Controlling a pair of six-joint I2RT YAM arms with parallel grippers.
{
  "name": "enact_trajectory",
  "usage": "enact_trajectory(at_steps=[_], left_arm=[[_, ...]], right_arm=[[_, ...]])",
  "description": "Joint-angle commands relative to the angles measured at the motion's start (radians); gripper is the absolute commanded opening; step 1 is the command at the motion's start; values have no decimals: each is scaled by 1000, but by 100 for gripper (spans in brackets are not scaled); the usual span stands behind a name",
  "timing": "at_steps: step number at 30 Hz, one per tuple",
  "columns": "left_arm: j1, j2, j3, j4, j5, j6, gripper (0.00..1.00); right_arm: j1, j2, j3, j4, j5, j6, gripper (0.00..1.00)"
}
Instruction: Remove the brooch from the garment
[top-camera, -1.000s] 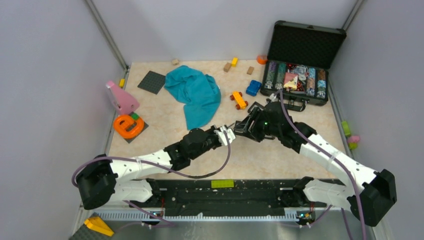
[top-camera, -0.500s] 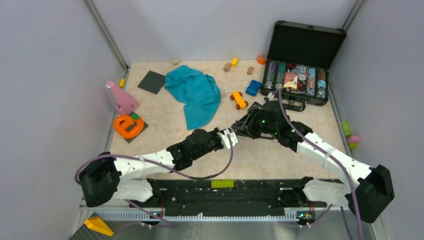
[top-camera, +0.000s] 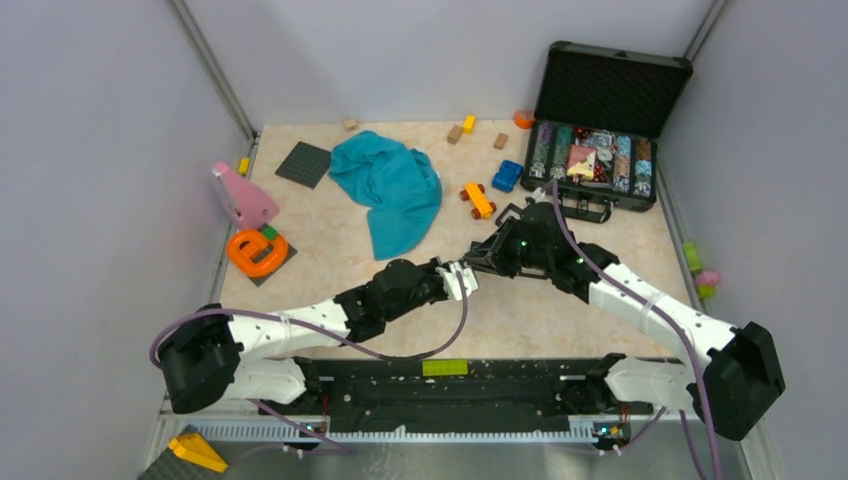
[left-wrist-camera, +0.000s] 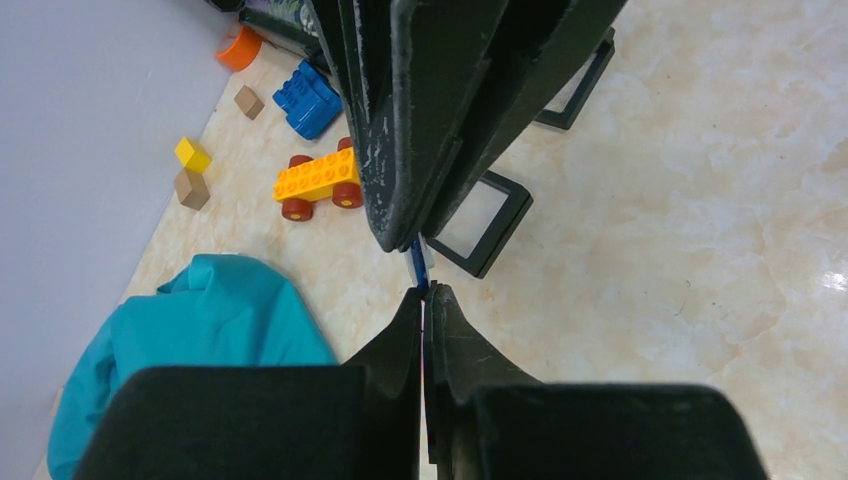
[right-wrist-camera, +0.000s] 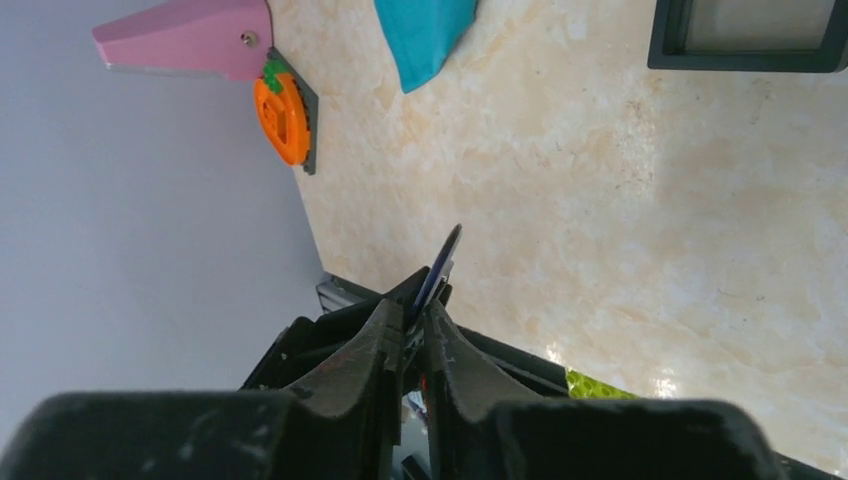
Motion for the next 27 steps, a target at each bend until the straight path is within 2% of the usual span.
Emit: enact_trajectory(at_steps=[1,3,4,5,6,9,10,13,19,27], left_arm=[[-6,-16,14,57,12,5,0],[-4,-20,5,61,12,-13,0],[-5,-22,0,63,12,-24,4],[-5,-26,-2,60,17,-39,18],[-5,-34,-8,56,27,-59,38],[-4,-78,-36,48,39,-141,76],[-4,-98,-49,46,45,-159,84],[-3,-163,-97,52,75,-160,90],[-1,-254,-214,189,155,-85,93],[1,-212,-156,157,173,-81,94]], right_arm=[[-6,-1,-1,43,12,9,4],[-7,-6,-2,34,30,-6,0],[-7,-11,-5,37,40,-21,0],[-8,-16,-8,40,46,-39,0],[-9,-21,-9,40,55,-68,0],[-13,-48,-24,86,52,-222,0],[-15,-60,-35,107,34,-287,0],[-25,-106,-72,181,-97,-501,0],[-27,-130,-75,174,-340,-708,0],[-24,-108,-48,99,-408,-821,0]])
